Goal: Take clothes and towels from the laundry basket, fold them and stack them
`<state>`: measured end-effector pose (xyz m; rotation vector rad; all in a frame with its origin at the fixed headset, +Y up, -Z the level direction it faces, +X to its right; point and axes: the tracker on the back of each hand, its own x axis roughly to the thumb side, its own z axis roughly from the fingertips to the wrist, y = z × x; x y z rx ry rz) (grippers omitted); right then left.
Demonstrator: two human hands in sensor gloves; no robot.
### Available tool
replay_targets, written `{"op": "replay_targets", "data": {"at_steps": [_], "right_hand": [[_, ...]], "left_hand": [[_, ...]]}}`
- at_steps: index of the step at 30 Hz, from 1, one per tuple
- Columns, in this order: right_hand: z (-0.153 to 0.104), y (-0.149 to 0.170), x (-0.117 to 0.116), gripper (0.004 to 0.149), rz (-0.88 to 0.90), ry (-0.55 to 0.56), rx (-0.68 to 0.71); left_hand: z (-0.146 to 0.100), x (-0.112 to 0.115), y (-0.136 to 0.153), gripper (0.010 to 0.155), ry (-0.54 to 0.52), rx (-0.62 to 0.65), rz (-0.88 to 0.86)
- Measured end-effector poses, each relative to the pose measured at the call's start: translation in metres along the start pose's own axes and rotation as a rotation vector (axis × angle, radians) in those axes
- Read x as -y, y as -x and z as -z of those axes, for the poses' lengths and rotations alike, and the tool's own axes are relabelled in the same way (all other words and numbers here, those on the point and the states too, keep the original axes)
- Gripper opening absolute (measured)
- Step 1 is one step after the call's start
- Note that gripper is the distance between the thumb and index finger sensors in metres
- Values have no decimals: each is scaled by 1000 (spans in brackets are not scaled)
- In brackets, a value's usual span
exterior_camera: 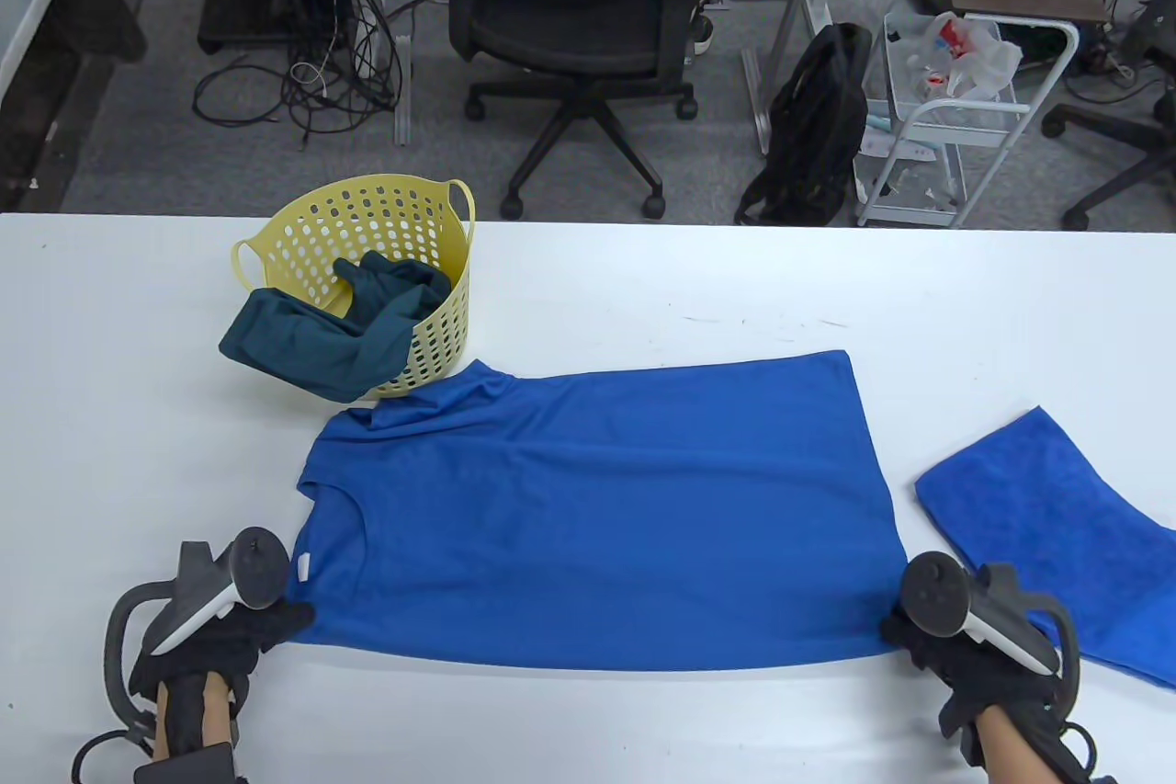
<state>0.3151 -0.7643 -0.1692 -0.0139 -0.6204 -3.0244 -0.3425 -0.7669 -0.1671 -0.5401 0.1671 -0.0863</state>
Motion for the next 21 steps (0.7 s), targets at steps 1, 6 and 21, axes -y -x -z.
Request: {"op": "replay_targets", "data": {"at_steps": [1, 6, 21], "right_hand": [[1, -2, -1, 42, -35, 1, -10], [0, -11, 0, 53, -146, -1, -33], [-6, -22, 18, 62, 21, 233, 125]], "left_hand": [[1, 0, -2, 46, 3, -4, 41], [3, 0, -14, 47, 60, -32, 224], [-41, -52, -84, 76, -288, 257, -21]]}}
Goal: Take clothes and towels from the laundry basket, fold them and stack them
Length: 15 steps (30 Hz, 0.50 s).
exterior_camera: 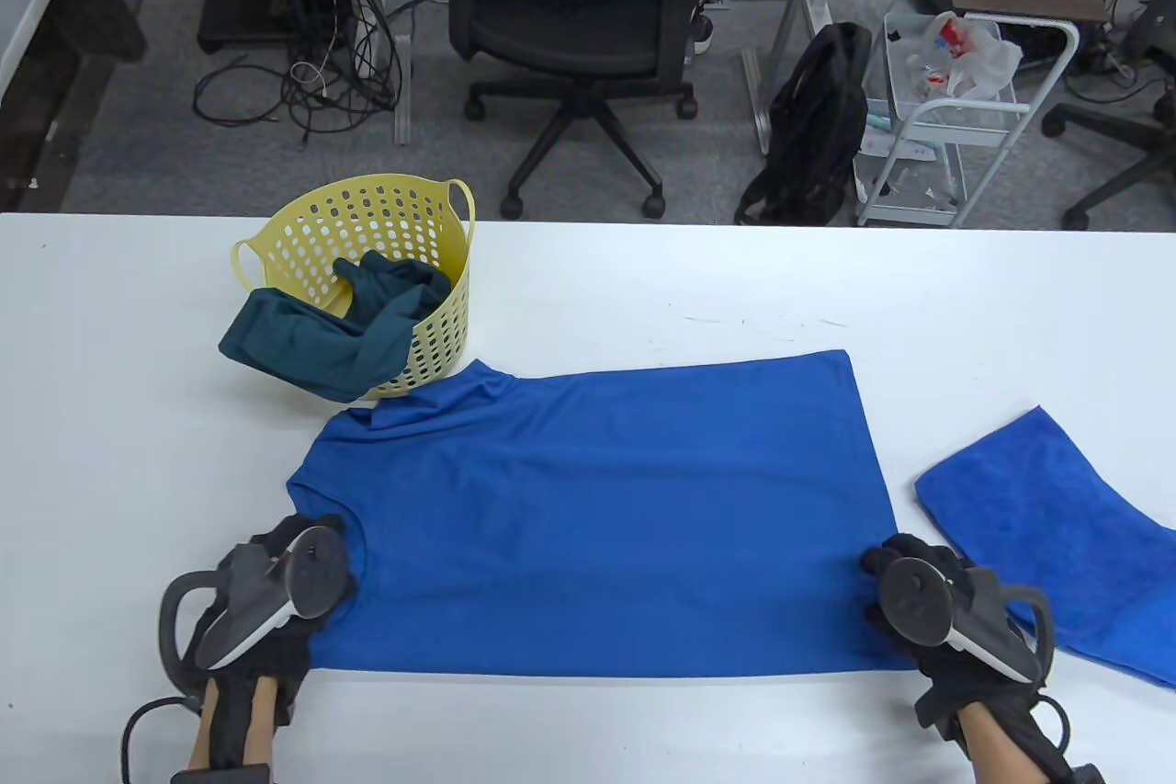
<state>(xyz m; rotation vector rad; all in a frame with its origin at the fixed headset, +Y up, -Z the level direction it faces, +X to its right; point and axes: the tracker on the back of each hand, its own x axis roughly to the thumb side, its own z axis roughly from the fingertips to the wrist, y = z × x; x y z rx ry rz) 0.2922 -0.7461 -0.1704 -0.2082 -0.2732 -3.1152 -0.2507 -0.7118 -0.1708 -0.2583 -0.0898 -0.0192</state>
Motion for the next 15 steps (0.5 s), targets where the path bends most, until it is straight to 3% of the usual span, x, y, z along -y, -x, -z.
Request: {"op": "replay_targets", "data": {"at_steps": [3, 8, 12, 15], "right_hand": [[-2, 0, -1, 61, 3, 58, 5], [-3, 5, -8, 58, 83, 43, 32], [-3, 11, -11, 56, 128, 43, 26], [-2, 14, -13, 56, 157, 38, 29]], "left_hand": [[13, -5, -63, 72, 11, 234, -54], [35, 15, -165, 64, 188, 472, -128], [39, 51, -208, 52, 302, 546, -52], [26, 57, -219, 57, 188, 546, 188]]}}
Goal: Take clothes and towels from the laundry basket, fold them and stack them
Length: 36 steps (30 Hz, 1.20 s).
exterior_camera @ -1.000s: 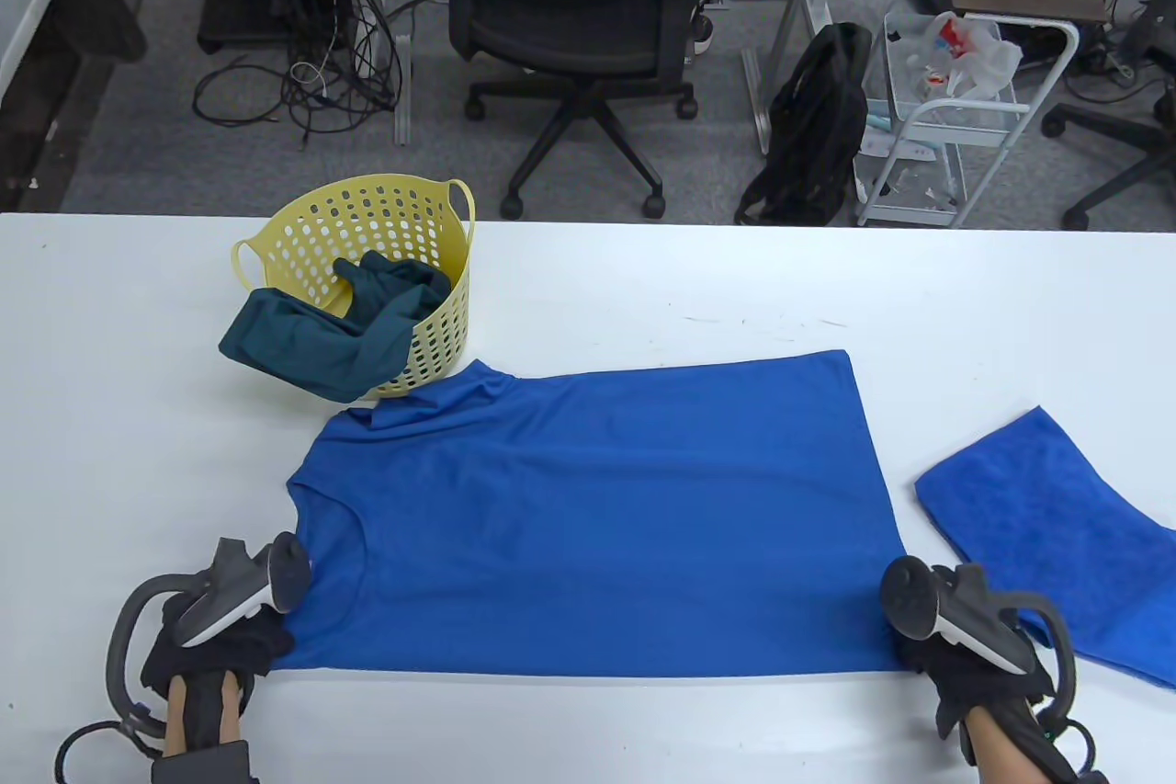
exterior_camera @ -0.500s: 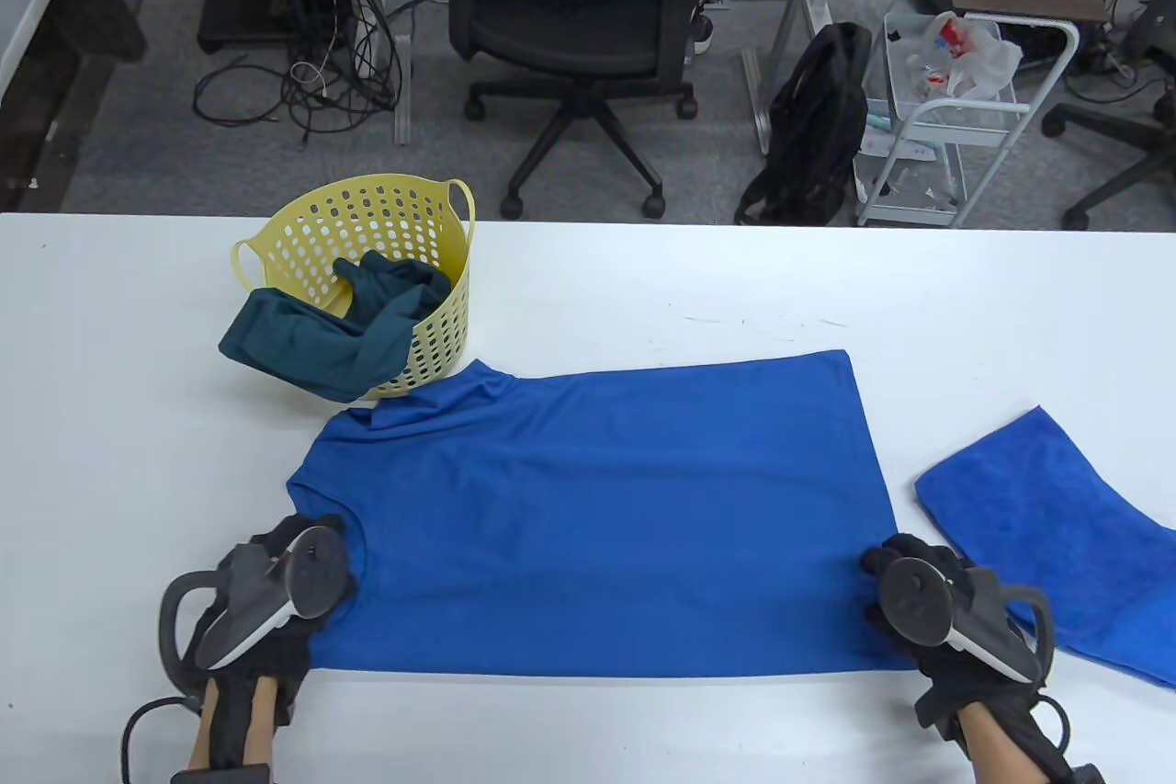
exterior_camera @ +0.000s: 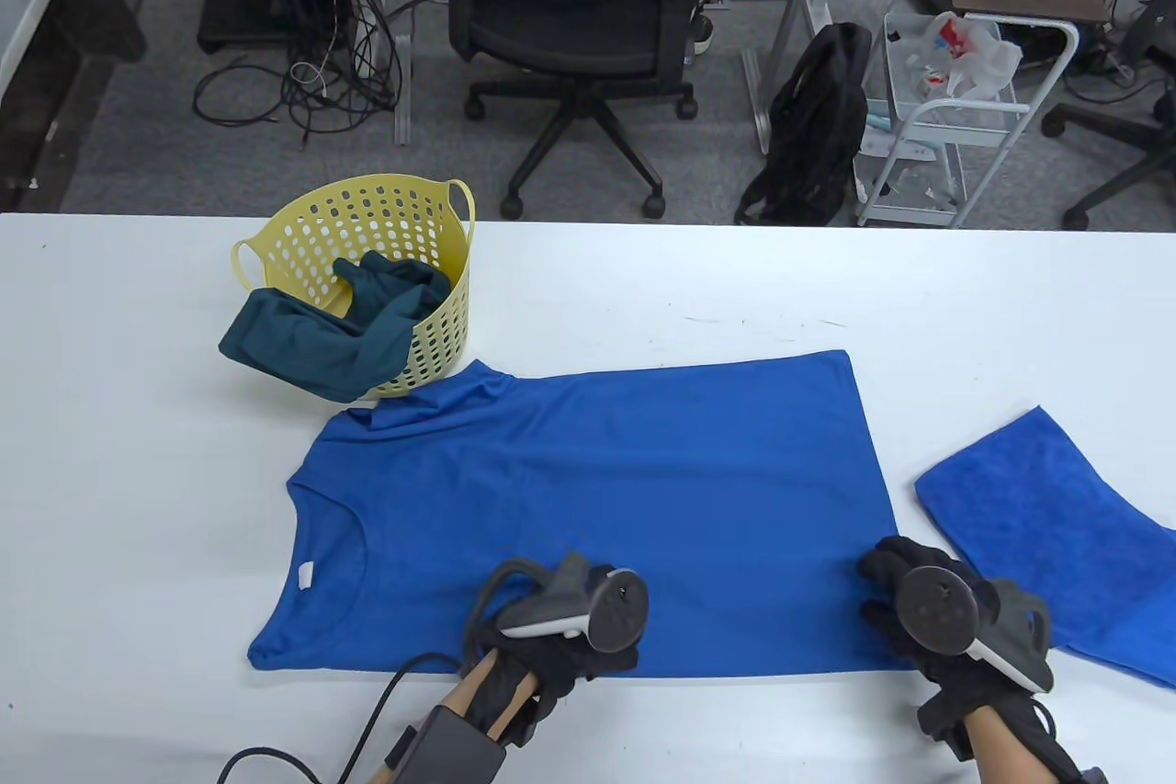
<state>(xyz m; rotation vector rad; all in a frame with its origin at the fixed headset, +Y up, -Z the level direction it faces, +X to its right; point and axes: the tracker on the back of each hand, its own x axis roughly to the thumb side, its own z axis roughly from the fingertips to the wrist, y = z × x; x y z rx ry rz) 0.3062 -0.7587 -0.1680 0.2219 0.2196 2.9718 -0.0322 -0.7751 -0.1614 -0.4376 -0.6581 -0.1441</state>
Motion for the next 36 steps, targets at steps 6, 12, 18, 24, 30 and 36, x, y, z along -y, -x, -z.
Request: {"op": "replay_targets", "data": {"at_steps": [6, 12, 18, 24, 30, 36], "right_hand": [[0, 0, 0, 56, 14, 4, 2], [-2, 0, 1, 56, 27, 30, 8], [-2, -1, -1, 56, 26, 18, 12], [-2, 1, 6, 54, 74, 62, 16], [2, -8, 16, 49, 208, 66, 82], [2, -35, 25, 54, 294, -24, 238]], "left_hand": [[-4, 1, -10, 72, 30, -1, 50], [-8, 4, -12, 65, -57, 1, 90], [-10, 5, -17, 47, -133, -20, 100], [-35, -81, 18, 42, -375, -68, -203], [-72, -229, 36, 42, -551, -125, -100], [-62, -254, 34, 42, -521, -140, -52]]}}
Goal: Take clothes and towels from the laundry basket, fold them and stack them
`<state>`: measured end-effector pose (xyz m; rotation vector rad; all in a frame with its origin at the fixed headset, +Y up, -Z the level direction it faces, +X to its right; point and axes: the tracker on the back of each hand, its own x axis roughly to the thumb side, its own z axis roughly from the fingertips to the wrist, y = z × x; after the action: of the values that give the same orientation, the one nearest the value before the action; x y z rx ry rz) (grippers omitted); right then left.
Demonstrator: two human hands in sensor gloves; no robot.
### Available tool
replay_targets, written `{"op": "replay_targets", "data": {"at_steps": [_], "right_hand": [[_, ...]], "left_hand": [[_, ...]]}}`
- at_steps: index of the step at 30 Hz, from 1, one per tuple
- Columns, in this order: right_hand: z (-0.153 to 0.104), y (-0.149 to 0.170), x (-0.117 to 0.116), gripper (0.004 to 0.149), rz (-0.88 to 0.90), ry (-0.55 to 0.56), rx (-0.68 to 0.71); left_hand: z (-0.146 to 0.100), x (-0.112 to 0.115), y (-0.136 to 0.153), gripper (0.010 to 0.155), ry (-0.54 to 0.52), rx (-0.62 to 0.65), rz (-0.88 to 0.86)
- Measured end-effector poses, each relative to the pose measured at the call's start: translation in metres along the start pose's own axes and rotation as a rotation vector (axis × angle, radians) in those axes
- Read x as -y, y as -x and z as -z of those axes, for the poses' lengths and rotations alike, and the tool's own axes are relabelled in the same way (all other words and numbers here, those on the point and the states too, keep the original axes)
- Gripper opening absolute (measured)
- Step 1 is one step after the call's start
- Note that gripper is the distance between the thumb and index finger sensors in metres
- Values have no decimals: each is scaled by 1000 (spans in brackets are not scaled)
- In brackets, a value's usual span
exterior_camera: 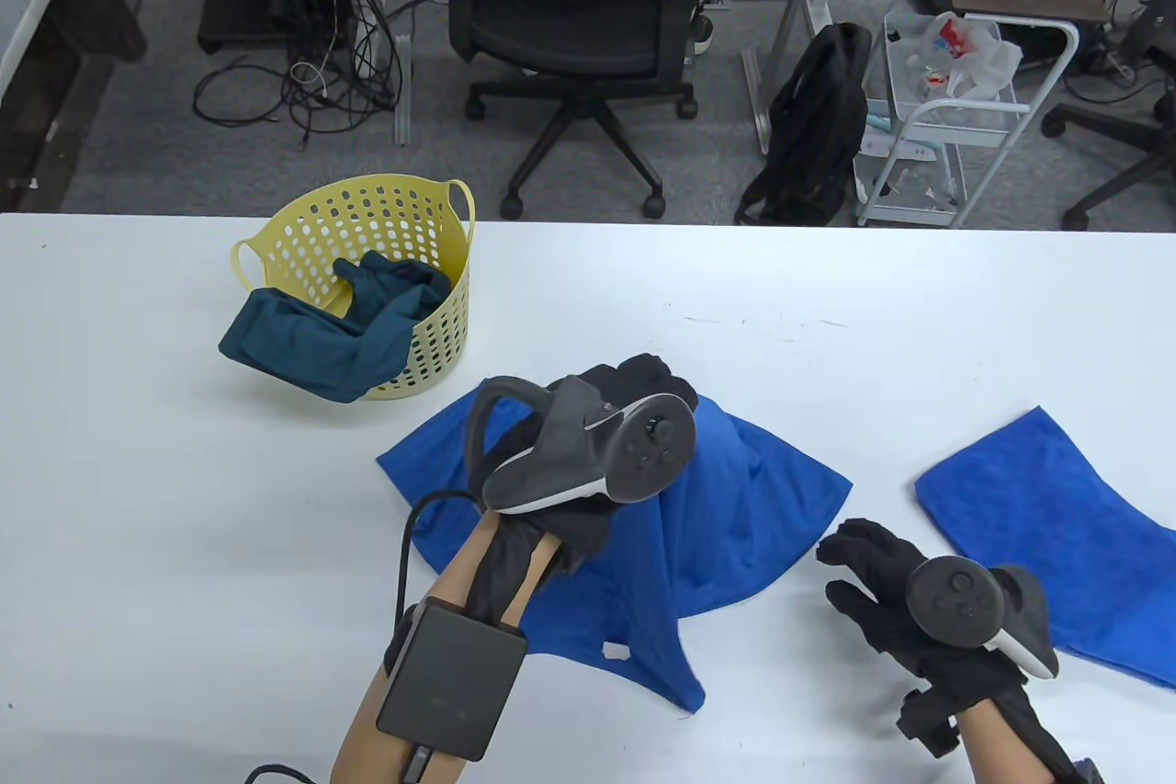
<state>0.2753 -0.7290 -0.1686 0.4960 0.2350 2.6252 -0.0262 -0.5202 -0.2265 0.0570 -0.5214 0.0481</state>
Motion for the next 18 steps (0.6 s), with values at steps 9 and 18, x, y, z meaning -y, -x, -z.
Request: {"op": "replay_targets", "data": {"at_steps": [9, 18], "right_hand": [[24, -74, -9, 66, 32, -166, 350], [59, -60, -44, 52, 375, -311, 272]], "left_hand": [[0, 12, -9, 41, -62, 32, -7], [-4, 8, 10, 31, -211, 3, 31]]}}
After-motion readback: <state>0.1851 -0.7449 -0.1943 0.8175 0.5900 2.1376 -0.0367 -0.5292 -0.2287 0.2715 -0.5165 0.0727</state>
